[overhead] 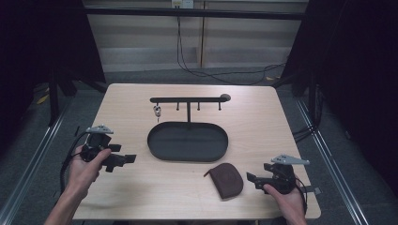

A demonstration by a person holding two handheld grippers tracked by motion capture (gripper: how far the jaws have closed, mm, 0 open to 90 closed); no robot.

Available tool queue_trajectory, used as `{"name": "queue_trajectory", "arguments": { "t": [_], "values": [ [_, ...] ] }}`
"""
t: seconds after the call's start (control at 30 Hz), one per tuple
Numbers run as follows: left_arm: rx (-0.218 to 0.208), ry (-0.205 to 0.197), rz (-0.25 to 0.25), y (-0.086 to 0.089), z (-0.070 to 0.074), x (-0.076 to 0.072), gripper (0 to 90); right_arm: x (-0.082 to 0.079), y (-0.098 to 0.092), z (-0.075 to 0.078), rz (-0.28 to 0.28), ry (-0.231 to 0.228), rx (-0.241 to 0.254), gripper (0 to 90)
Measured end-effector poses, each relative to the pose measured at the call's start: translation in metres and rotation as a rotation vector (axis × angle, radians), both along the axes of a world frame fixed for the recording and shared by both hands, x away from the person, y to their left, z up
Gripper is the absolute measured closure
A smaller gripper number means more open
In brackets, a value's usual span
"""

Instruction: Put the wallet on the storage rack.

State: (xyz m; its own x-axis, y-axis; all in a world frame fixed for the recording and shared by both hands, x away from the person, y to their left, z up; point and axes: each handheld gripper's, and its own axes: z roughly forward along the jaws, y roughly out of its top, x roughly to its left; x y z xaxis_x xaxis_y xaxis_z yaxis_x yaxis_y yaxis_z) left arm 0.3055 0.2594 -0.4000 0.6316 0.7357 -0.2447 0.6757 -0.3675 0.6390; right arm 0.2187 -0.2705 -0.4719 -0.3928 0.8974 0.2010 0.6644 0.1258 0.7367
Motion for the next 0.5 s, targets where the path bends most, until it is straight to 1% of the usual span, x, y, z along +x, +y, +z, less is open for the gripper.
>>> {"name": "queue_trajectory", "arguments": {
  "t": [0.07, 0.1, 0.13, 0.17, 0.2, 0.27, 0.3, 0.37, 0.4, 0.47, 0.5],
  "values": [
    [-0.007, -0.004, 0.017, 0.006, -0.003, -0.006, 20.0, 0.0, -0.001, 0.0, 0.003, -0.002, 0.007, 16.1],
    [-0.004, -0.013, 0.022, 0.01, -0.005, -0.01, 20.0, 0.0, -0.001, 0.001, 0.002, -0.003, 0.01, 16.3],
    [-0.01, -0.01, 0.022, 0.012, -0.006, -0.012, 20.1, -0.001, -0.001, 0.001, -0.002, 0.0, 0.017, 17.2],
    [-0.017, -0.009, 0.034, 0.015, -0.009, -0.017, 20.1, -0.001, -0.002, 0.002, -0.001, -0.003, 0.019, 17.4],
    [-0.014, -0.015, 0.035, 0.017, -0.011, -0.019, 20.1, -0.001, -0.002, 0.002, -0.005, -0.005, 0.023, 17.4],
    [-0.021, -0.014, 0.041, 0.022, -0.014, -0.026, 20.1, -0.001, -0.002, 0.003, -0.007, -0.001, 0.03, 18.4],
    [-0.019, -0.023, 0.051, 0.024, -0.015, -0.029, 20.1, -0.001, -0.003, 0.004, -0.006, -0.003, 0.032, 18.4],
    [-0.023, -0.04, 0.051, 0.028, -0.018, -0.036, 20.3, -0.001, -0.003, 0.005, -0.007, 0.005, 0.04, 19.0],
    [-0.032, -0.05, 0.049, 0.03, -0.019, -0.039, 20.4, 0.0, -0.002, 0.006, -0.006, 0.005, 0.047, 19.3],
    [-0.05, -0.086, 0.061, 0.034, -0.021, -0.045, 20.8, 0.001, -0.001, 0.008, -0.001, 0.011, 0.051, 20.6],
    [-0.06, -0.086, 0.056, 0.036, -0.023, -0.048, 20.8, 0.001, 0.0, 0.009, 0.005, 0.014, 0.047, 20.8]
  ]
}}
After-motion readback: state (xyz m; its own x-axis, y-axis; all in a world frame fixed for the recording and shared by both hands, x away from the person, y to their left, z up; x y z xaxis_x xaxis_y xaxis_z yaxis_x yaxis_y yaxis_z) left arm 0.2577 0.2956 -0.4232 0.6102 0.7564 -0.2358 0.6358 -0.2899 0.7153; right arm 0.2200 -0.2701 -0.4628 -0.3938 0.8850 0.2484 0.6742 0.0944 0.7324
